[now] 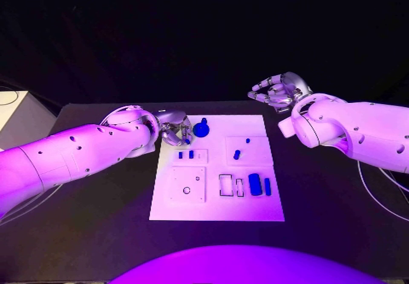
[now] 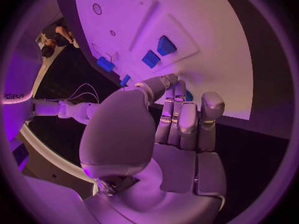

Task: Assemble the parts on the task board

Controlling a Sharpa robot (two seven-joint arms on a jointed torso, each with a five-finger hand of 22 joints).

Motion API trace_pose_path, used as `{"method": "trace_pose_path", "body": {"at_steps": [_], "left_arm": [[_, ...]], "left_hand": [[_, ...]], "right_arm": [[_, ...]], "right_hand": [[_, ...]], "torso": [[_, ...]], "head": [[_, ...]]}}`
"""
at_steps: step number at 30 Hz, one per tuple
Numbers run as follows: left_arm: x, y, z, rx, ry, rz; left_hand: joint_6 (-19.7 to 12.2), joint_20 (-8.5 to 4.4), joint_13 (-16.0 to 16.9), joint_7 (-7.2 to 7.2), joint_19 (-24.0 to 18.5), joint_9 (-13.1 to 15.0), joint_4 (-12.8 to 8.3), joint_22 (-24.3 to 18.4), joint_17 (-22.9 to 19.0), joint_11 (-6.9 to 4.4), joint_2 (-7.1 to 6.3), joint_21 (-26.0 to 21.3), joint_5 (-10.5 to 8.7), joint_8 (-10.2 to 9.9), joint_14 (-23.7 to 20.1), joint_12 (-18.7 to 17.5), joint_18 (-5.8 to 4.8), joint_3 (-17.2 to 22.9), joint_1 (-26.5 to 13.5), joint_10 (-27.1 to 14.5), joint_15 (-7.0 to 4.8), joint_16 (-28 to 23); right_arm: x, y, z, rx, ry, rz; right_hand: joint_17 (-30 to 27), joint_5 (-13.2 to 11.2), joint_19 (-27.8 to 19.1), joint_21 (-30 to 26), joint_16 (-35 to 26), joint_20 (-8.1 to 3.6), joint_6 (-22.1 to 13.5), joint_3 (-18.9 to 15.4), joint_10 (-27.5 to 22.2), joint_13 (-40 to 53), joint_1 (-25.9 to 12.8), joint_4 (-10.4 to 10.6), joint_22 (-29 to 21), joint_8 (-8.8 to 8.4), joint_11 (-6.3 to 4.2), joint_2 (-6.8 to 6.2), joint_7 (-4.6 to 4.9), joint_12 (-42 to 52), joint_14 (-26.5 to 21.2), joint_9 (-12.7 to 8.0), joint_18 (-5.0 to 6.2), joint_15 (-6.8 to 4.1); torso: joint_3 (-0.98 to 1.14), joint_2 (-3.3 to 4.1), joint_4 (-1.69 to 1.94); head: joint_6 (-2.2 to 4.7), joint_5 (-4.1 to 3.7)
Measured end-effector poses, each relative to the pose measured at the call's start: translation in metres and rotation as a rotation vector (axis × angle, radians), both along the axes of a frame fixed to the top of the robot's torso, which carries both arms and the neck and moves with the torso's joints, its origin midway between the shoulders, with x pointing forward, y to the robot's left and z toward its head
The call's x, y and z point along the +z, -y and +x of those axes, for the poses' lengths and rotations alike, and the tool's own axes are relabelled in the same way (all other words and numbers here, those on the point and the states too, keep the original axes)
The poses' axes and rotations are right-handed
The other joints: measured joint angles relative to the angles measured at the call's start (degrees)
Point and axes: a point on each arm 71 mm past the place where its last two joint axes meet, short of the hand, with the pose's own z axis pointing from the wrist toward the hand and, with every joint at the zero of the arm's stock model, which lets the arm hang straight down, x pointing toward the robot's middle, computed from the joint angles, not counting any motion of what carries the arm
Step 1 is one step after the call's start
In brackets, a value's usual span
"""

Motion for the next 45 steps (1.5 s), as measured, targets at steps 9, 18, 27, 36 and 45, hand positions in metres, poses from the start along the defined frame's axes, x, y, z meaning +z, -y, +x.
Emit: {"method": "trace_pose_path", "body": {"at_steps": [9,18,27,36,45], "left_arm": [[-0.0021,0.0007,0.0014,0.003,-0.007,0.011],[-0.0024,0.0005,0.0034,0.01,-0.005,0.022],[-0.0023,0.0024,0.0041,0.009,0.0,0.029],[-0.0023,0.0048,0.0039,0.003,-0.002,0.03],[-0.0042,0.0071,0.0024,-0.007,-0.013,0.035]], "left_hand": [[0.15,0.0,0.01,0.15,0.0,0.03,0.0,-0.01,-0.11,0.0,0.0,0.0,-0.02,-0.04,0.0,0.0,0.0,0.0,0.0,0.0,0.0,0.0],[0.15,0.0,-0.02,0.15,0.0,0.11,0.0,-0.17,-0.23,0.0,-0.01,0.0,-0.04,0.01,0.0,-0.09,0.01,0.0,0.0,0.0,0.0,0.0],[0.14,0.0,-0.02,0.14,0.0,0.11,-0.01,-0.17,-0.23,0.0,-0.01,0.0,-0.04,0.02,0.0,-0.28,0.01,0.01,0.01,0.0,0.0,0.0],[0.12,0.13,0.0,0.13,-0.13,0.03,-0.01,-0.16,-0.23,-0.01,-0.01,-0.22,-0.04,0.02,0.0,-0.28,0.0,0.01,0.01,0.01,0.0,0.0],[0.49,0.21,0.15,-0.15,-0.22,0.02,0.0,-0.16,-0.22,-0.04,-0.07,-0.22,-0.05,-0.06,0.0,-0.28,0.0,-0.32,-0.55,0.44,0.0,0.0]], "right_arm": [[0.0,-0.0002,-0.0001,0.0,0.0,0.0],[0.0001,0.0001,-0.0002,0.0,0.0,-0.001],[0.0001,0.0,-0.0003,0.001,0.0,-0.001],[0.0001,0.0,-0.0004,0.001,0.0,-0.001],[0.0001,0.0001,-0.0004,0.001,0.0,-0.001]], "right_hand": [[0.0,0.0,0.0,0.0,-0.22,0.0,0.0,0.32,0.0,0.0,0.0,0.0,0.0,0.0,0.0,0.0,0.0,0.0,0.0,-0.05,0.0,0.0],[-0.01,0.0,0.0,0.0,-0.22,0.0,0.0,0.32,0.0,-0.01,0.0,0.0,-0.01,0.0,0.0,0.0,0.0,0.0,0.0,-0.05,0.0,0.0],[-0.01,0.0,0.0,0.0,-0.22,0.0,0.0,0.32,0.0,0.04,0.0,0.0,0.04,0.0,0.0,0.0,0.0,0.0,0.0,-0.05,0.0,0.0],[-0.02,0.0,0.0,0.0,-0.22,0.0,0.0,0.32,0.0,0.03,0.0,0.0,0.03,0.0,0.0,0.0,0.0,0.0,0.0,-0.05,0.0,0.0],[-0.02,0.0,0.0,0.0,-0.22,0.0,0.0,0.32,0.0,0.03,0.0,0.0,0.03,0.0,0.0,0.0,0.0,0.0,0.0,-0.05,0.0,0.0]], "torso": [[-0.03,0.0,0.01],[-0.03,0.05,-0.02],[-0.03,0.04,-0.01],[-0.02,0.03,-0.01],[-0.02,0.01,0.0]], "head": [[-0.04,-0.04],[-0.14,-0.13],[-0.22,-0.21],[-0.31,-0.25],[-0.35,-0.36]]}}
